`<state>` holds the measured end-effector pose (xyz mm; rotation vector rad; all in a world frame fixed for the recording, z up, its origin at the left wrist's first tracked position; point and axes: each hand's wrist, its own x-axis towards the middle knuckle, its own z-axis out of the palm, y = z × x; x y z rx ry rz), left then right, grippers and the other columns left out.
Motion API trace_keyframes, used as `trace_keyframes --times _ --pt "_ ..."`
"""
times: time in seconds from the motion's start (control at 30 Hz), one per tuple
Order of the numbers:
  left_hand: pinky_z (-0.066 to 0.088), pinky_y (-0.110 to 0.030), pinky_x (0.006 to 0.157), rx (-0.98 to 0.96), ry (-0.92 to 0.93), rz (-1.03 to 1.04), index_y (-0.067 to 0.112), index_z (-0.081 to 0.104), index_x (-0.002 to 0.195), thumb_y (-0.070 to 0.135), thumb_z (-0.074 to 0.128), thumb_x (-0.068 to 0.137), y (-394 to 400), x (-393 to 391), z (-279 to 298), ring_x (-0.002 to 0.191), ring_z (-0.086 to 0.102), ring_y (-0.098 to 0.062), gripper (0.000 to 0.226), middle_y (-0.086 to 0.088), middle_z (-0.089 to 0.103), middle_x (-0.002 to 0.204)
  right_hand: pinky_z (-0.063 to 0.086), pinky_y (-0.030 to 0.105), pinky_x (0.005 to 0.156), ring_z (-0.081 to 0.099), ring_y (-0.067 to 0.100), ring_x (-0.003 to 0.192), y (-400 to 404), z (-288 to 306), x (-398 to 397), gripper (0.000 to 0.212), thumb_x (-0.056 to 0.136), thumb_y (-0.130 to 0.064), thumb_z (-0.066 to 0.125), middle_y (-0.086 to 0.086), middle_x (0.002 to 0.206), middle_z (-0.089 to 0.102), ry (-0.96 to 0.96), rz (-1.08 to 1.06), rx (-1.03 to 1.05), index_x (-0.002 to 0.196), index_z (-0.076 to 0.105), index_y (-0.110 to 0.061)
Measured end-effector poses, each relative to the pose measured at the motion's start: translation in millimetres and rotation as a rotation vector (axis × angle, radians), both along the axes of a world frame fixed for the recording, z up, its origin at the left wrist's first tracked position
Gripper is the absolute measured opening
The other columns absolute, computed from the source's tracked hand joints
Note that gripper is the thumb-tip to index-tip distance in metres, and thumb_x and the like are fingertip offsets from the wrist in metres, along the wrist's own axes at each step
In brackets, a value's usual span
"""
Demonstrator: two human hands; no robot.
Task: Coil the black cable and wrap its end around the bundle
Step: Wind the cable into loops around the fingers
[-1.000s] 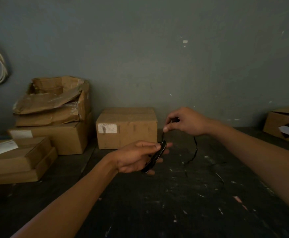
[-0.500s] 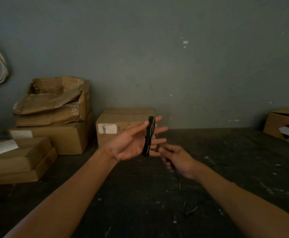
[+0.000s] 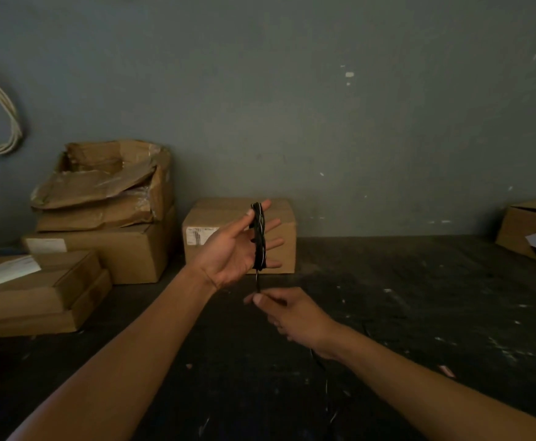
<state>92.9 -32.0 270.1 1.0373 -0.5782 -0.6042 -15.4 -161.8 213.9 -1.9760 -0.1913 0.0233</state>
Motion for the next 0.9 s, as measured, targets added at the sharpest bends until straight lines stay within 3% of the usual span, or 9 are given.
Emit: trace_keyframes --times 0.17,0.3,0.4,0.5,0.6,0.73,0.9 --pt "0.023 -0.068 0.110 0.055 -0.046 0.150 0.040 0.061 0.125 0.039 0.046 0.094 3.0 7.5 -12.9 0.141 0.031 -0.038 0.035 -0.007 0.036 0.154 0.038 0.022 0.053 0.047 0.002 0.052 -0.6 19.2 1.1 0.025 0.099 -0.031 0.048 -0.006 0.065 0.054 -0.119 0.038 -0.296 0.105 0.067 -0.018" --pt "0.021 -0.057 0.114 0.147 -0.087 0.197 0.035 0.058 0.128 0.031 0.040 0.100 4.0 4.1 -23.4 0.141 0.029 -0.034 0.033 -0.007 0.036 0.153 0.043 0.020 0.050 0.052 0.001 0.051 -11.2 44.1 3.0 0.016 0.098 -0.029 0.051 -0.006 0.069 0.061 -0.196 0.007 -0.428 0.088 0.063 -0.030" --pt "0.025 -0.057 0.113 0.202 -0.107 0.161 0.036 0.058 0.128 0.030 0.039 0.101 4.0 -1.5 -29.9 0.141 0.030 -0.033 0.033 -0.006 0.035 0.153 0.054 0.038 0.068 0.067 0.021 0.075 -23.9 62.0 8.5 0.014 0.096 -0.032 0.054 0.003 0.086 0.071 -0.222 -0.049 -0.530 0.094 0.067 -0.026" --pt "0.035 -0.052 0.104 0.229 -0.088 0.116 0.034 0.063 0.123 0.028 0.040 0.102 2.1 -8.4 -30.8 0.129 0.041 -0.028 0.032 -0.007 0.045 0.142 0.044 0.030 0.056 0.059 0.013 0.062 -33.5 79.4 11.8 0.011 0.094 -0.030 0.058 -0.008 0.071 0.062 -0.278 -0.046 -0.640 0.089 0.067 -0.027" --pt "0.042 -0.045 0.093 0.280 -0.081 0.080 0.027 0.068 0.117 0.027 0.044 0.099 0.9 -16.2 -31.8 0.116 0.044 -0.030 0.030 -0.011 0.050 0.128 0.035 0.025 0.054 0.051 0.004 0.058 -42.1 98.1 17.6 0.013 0.091 -0.031 0.063 -0.016 0.066 0.053 -0.340 -0.103 -0.761 0.094 0.070 -0.021" --pt "0.034 -0.058 0.107 0.311 -0.049 0.013 0.025 0.072 0.107 0.032 0.056 0.084 0.2 -25.7 -31.6 0.129 0.043 -0.028 0.029 -0.008 0.049 0.142 0.036 0.027 0.056 0.050 0.008 0.061 -51.1 115.9 25.5 0.017 0.089 -0.035 0.065 -0.006 0.071 0.059 -0.415 -0.155 -0.918 0.092 0.070 -0.019" --pt "0.024 -0.063 0.112 0.342 -0.058 -0.111 0.029 0.060 0.129 0.032 0.052 0.088 1.6 -30.7 -29.6 0.139 0.035 -0.030 0.041 -0.002 0.046 0.148 0.040 0.029 0.063 0.058 0.014 0.073 -61.8 122.4 36.2 0.017 0.087 -0.036 0.066 0.000 0.085 0.069 -0.458 -0.117 -0.929 0.094 0.070 -0.021"
